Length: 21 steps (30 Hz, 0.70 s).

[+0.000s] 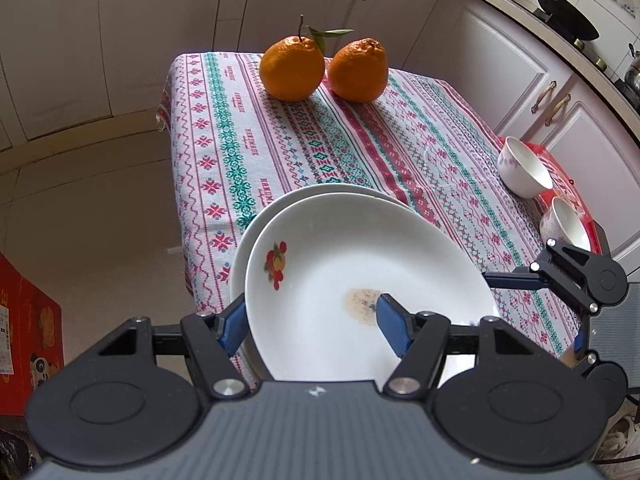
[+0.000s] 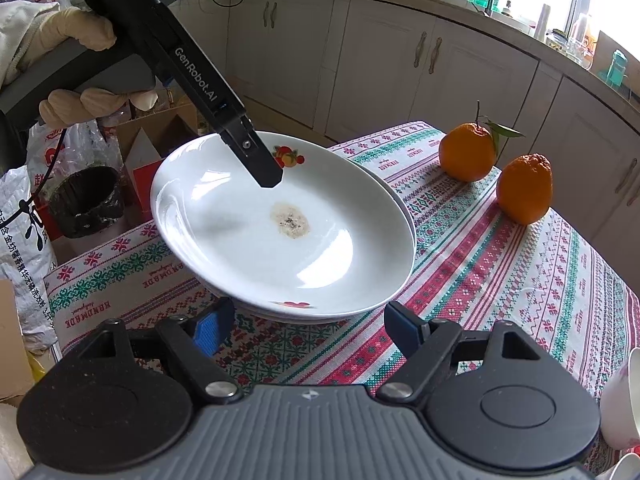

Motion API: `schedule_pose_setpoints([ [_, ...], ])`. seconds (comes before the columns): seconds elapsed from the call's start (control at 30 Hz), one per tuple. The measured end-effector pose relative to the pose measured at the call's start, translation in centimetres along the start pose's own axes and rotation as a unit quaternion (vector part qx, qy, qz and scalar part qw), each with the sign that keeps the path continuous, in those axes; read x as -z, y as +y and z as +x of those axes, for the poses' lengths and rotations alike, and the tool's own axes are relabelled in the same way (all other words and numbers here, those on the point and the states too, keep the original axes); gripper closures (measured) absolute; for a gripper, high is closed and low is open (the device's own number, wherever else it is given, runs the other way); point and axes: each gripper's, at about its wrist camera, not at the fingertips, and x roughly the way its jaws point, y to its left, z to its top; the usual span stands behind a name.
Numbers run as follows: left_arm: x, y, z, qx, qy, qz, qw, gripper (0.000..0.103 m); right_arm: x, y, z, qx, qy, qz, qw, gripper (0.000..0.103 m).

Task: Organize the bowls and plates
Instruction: 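Lower the held plate onto the stack and open the left tool, then reach the right tool to a white bowl and close on its rim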

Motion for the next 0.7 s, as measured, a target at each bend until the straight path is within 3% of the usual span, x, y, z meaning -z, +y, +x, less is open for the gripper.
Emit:
schedule_pose_setpoints([
  [0.3,-0.2,0.0,-0.3,-0.008,-0.005,0.000,1.0000,0.028,0.2,0.1,-0.5,0.010,-0.005,0.003,1.000,0.015],
  [0.43,-0.2,0.0,-0.1,-0.021,-0.001,0.000,0.9998,0.026,0.4,-0.2,-1.0,0.018,-0.014,0.013,1.000,0.001],
  [0.7,0.1,-2.0,-0.6,-0.057,-0.028,0.038,0.9973,0.021,0.9,-0.9,-2.9,0.029,-0.029,0.041,0.998,0.000],
])
